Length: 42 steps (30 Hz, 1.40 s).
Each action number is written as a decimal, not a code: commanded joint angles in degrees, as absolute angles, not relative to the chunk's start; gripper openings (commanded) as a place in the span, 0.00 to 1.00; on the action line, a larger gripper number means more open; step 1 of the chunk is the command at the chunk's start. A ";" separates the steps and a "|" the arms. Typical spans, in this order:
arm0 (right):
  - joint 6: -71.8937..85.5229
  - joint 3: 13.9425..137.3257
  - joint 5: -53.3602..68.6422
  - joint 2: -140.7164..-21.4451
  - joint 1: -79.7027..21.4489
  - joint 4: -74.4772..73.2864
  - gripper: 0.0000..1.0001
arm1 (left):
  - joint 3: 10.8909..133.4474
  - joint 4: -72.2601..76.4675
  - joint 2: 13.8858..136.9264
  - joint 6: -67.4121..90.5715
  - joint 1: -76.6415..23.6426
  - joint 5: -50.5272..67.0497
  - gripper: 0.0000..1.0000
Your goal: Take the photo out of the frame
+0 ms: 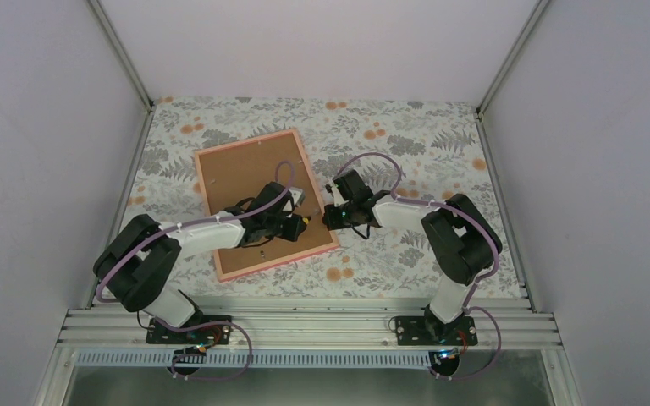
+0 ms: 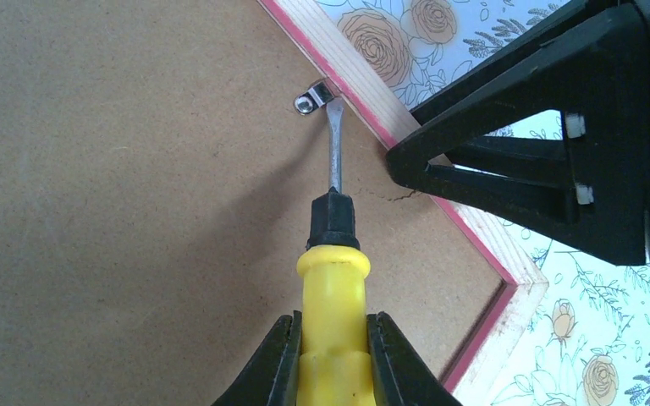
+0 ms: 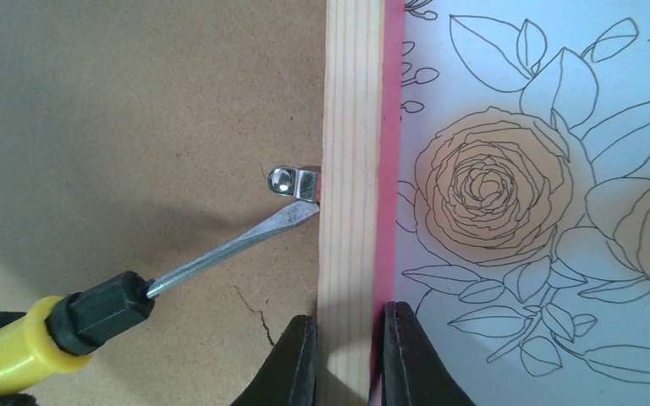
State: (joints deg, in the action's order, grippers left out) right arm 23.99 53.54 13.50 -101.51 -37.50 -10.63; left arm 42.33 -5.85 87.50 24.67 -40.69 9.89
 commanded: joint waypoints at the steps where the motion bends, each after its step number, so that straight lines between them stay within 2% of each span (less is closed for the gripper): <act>1: 23.72 52.78 12.81 -102.98 -38.67 -11.69 0.08 | 43.34 -4.49 88.28 25.42 -40.96 8.78 0.02; 16: 24.26 51.70 13.31 -102.31 -38.76 -11.16 0.08 | 41.48 -4.61 88.48 31.91 -40.96 -1.10 0.02; 42: 26.37 50.30 15.70 -102.48 -39.74 -8.93 0.04 | 37.70 3.04 86.78 42.40 -40.96 -9.51 0.02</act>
State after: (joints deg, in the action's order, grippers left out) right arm 25.26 52.10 12.14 -101.65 -37.82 -5.39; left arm 38.74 2.07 87.46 38.50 -42.83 3.07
